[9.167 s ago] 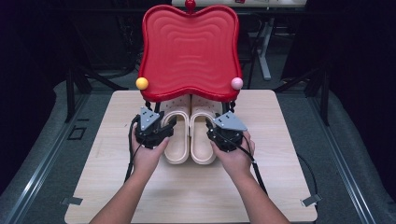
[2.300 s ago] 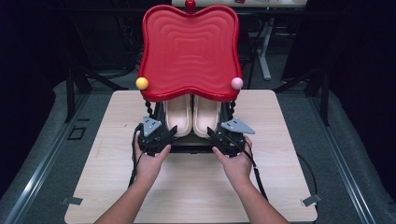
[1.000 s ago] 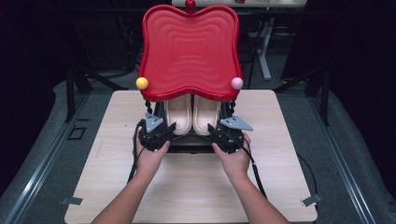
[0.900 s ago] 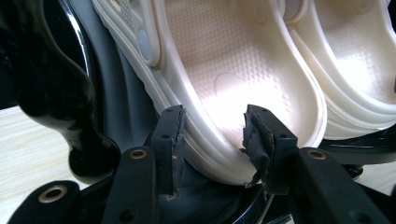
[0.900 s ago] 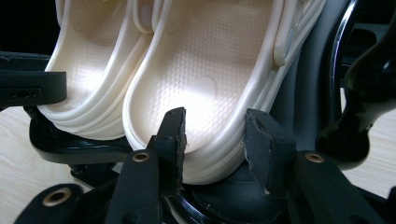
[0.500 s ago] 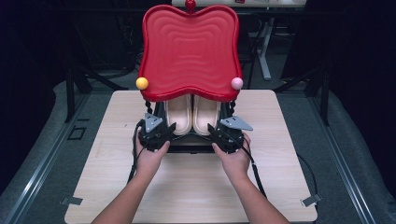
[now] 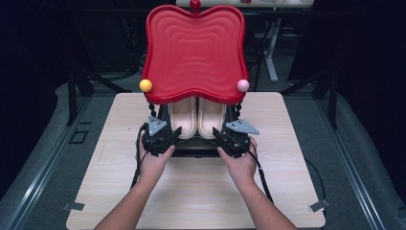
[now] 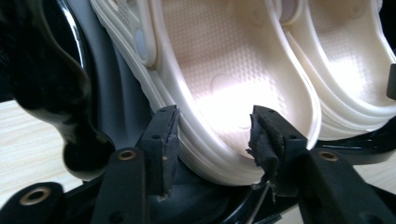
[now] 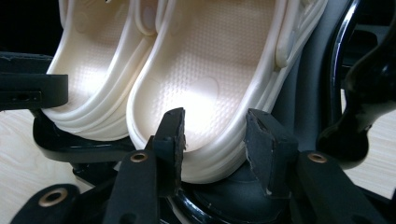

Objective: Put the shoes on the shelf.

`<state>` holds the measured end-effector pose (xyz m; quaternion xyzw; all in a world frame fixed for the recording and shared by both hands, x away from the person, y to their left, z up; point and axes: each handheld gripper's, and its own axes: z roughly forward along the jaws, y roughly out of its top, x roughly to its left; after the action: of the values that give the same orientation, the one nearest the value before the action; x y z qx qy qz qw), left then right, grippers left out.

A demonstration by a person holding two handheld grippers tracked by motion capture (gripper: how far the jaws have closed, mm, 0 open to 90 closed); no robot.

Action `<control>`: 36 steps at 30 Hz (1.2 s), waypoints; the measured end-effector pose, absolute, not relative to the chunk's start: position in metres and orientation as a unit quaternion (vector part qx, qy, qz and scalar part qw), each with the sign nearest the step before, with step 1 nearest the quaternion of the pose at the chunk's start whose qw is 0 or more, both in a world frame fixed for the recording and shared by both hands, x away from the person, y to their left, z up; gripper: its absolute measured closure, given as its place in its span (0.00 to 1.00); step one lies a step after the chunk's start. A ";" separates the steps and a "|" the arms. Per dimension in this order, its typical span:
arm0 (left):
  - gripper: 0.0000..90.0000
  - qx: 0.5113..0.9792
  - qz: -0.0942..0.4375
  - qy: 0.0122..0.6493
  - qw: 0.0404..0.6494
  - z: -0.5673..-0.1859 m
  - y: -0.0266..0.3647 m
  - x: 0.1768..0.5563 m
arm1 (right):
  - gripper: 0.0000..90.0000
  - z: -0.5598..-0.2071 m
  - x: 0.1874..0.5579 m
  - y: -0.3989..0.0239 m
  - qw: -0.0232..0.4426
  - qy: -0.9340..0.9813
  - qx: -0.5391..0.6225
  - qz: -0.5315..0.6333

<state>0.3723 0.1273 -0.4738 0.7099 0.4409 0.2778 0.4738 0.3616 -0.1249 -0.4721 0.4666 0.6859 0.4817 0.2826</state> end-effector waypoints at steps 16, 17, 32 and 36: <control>0.55 0.709 0.278 0.421 0.492 -0.460 0.133 0.353 | 0.62 -0.461 0.344 -0.129 0.294 0.693 0.445 0.486; 0.55 0.709 0.278 0.419 0.495 -0.459 0.134 0.351 | 0.62 -0.460 0.343 -0.130 0.294 0.695 0.441 0.485; 0.52 0.710 0.281 0.410 0.498 -0.456 0.162 0.325 | 0.60 -0.455 0.315 -0.156 0.317 0.719 0.414 0.460; 0.52 0.711 0.280 0.418 0.491 -0.464 0.177 0.316 | 0.60 -0.458 0.306 -0.166 0.317 0.724 0.415 0.451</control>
<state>0.3161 0.1769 -0.4642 0.7113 0.4180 0.2797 0.4910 0.3065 -0.1658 -0.4578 0.4153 0.7239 0.4507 0.3167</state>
